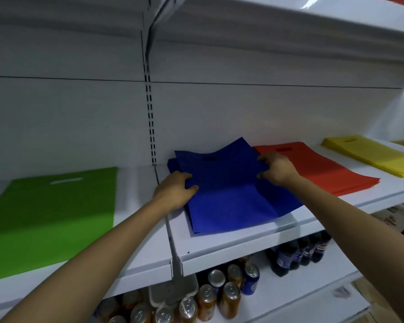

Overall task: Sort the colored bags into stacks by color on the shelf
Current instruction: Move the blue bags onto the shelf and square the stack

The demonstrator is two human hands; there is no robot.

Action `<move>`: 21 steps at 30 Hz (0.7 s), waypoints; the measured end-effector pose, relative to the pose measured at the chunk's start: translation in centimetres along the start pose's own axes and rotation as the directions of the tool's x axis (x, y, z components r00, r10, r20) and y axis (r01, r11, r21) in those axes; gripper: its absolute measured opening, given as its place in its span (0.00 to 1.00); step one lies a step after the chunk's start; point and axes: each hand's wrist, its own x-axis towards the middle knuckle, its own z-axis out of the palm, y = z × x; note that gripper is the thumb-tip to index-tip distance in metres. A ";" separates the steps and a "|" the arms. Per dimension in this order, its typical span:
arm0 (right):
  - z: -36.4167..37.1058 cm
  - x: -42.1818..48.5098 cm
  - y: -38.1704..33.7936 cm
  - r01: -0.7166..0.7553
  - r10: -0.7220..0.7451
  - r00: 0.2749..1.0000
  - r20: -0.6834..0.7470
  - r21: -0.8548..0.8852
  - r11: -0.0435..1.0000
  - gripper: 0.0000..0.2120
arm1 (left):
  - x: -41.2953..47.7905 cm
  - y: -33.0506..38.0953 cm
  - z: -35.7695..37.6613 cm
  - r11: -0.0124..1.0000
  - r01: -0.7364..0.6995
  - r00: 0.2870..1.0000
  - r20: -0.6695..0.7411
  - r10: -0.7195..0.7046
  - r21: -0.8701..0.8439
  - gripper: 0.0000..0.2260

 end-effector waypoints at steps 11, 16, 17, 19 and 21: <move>1.6 3.3 2.0 -0.010 -0.001 0.983 0.183 0.057 0.998 0.31 | 1.1 1.4 0.6 0.975 0.219 0.976 -0.025 -0.218 0.035 0.30; 3.0 3.5 3.6 -0.015 -0.017 0.978 0.207 0.151 0.988 0.27 | 1.2 1.4 1.3 0.947 0.322 0.945 -0.062 -0.321 0.009 0.34; 3.2 3.6 3.6 0.001 -0.034 0.980 0.197 0.166 0.986 0.26 | 1.2 1.2 1.2 0.942 0.335 0.940 -0.065 -0.335 -0.002 0.34; 3.4 3.7 3.7 0.026 -0.061 0.982 0.180 0.188 0.982 0.24 | 1.3 1.3 1.1 0.937 0.349 0.935 -0.062 -0.349 -0.013 0.32; 3.4 3.9 4.1 0.035 -0.074 0.980 0.186 0.201 0.979 0.25 | 1.4 1.5 1.3 0.931 0.361 0.928 -0.074 -0.365 -0.063 0.31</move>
